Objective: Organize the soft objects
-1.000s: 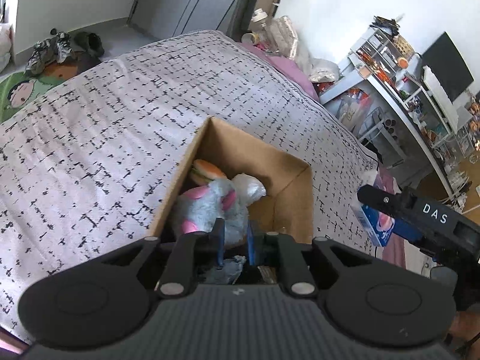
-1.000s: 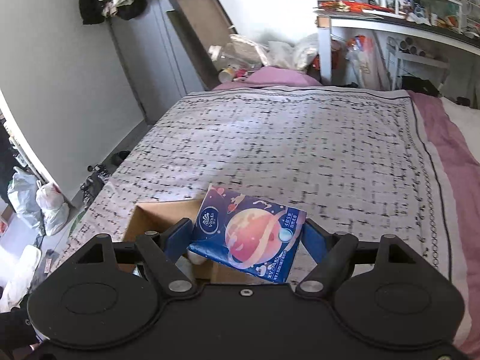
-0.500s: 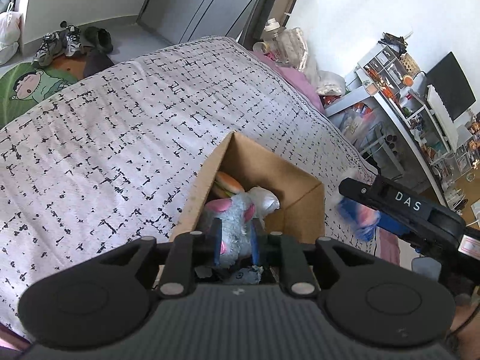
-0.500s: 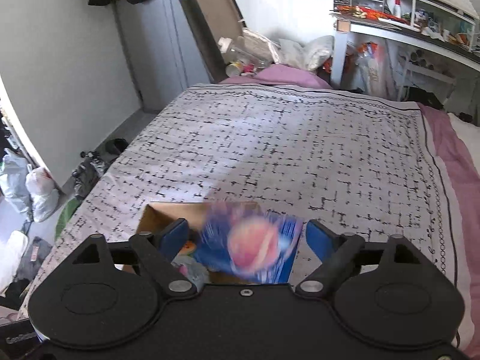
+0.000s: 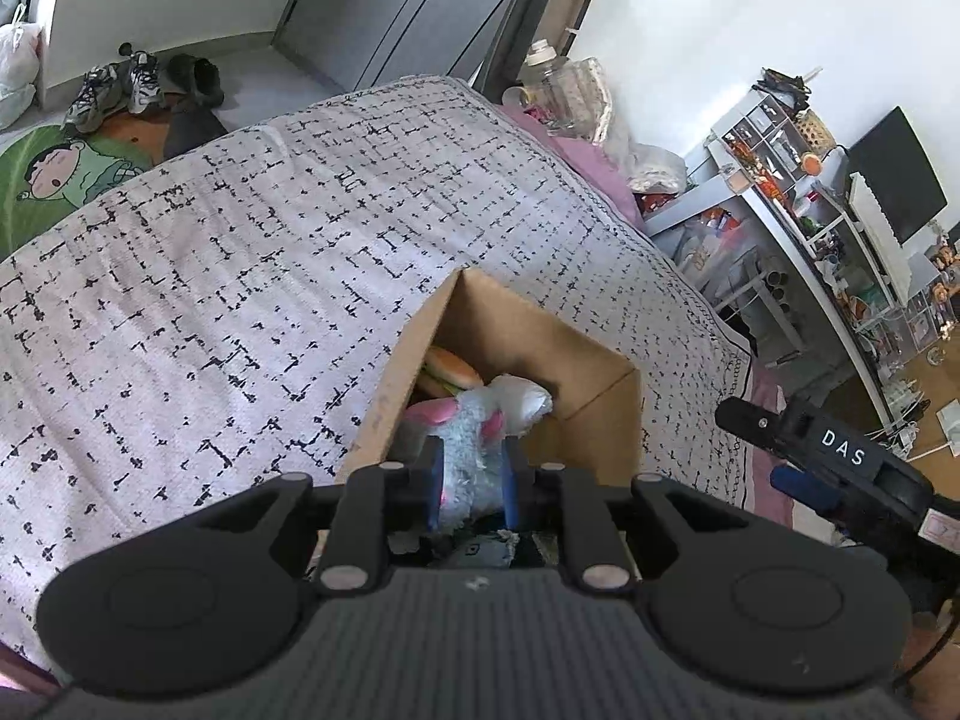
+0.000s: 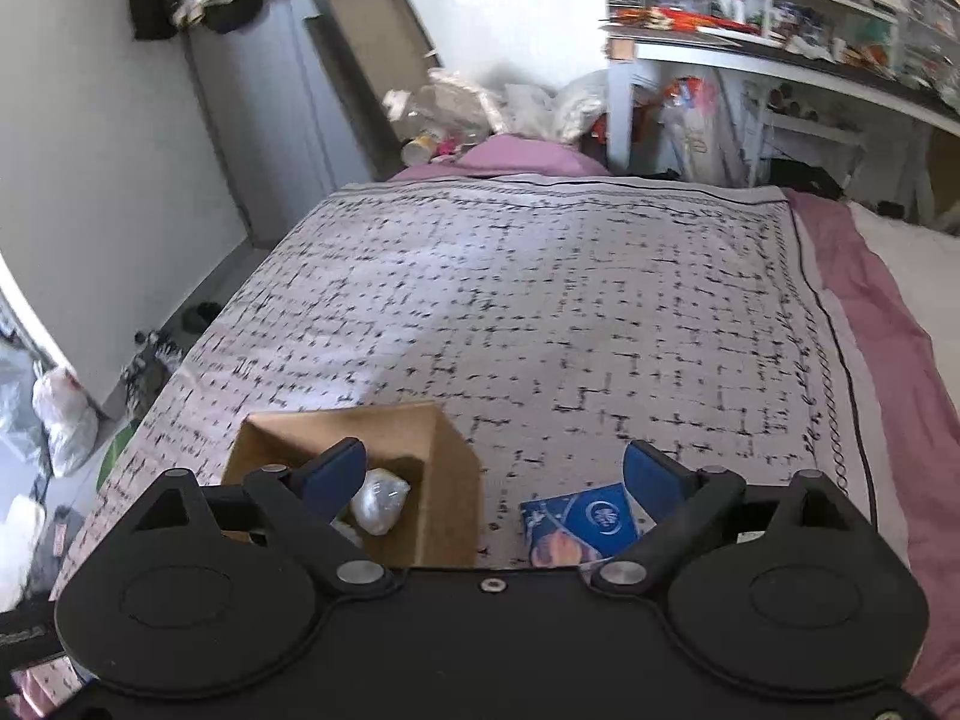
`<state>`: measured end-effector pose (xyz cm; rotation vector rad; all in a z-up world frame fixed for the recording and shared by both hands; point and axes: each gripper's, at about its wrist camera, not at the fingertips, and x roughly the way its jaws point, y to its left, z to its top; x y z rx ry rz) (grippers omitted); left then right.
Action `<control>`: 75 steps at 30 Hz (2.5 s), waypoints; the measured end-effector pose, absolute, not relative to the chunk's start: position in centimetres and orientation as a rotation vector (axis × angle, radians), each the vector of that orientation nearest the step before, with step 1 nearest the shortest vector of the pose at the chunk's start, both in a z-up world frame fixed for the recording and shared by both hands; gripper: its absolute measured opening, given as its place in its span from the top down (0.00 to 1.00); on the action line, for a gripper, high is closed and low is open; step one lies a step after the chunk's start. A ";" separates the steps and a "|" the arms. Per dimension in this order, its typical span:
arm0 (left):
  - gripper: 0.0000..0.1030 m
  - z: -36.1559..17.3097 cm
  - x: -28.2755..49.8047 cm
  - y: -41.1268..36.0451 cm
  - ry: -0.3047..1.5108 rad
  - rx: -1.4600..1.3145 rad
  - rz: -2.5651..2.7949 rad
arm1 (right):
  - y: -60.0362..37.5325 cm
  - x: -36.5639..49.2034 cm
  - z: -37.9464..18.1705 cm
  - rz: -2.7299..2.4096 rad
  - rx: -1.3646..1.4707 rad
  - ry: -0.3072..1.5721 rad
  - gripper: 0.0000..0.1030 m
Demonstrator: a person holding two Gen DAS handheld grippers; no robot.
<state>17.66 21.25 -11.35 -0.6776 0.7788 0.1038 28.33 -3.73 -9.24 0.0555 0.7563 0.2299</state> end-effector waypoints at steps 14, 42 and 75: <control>0.84 -11.7 17.5 21.0 0.806 -0.653 0.147 | -6.0 31.6 -16.3 0.148 0.014 0.899 0.10; 0.30 -14.9 19.6 21.8 0.890 -0.595 0.272 | -4.9 32.7 -21.7 0.231 -0.137 0.953 0.33; 0.30 -14.4 19.6 20.1 0.892 -0.602 0.231 | -4.6 30.5 -11.6 0.339 -0.037 0.762 0.35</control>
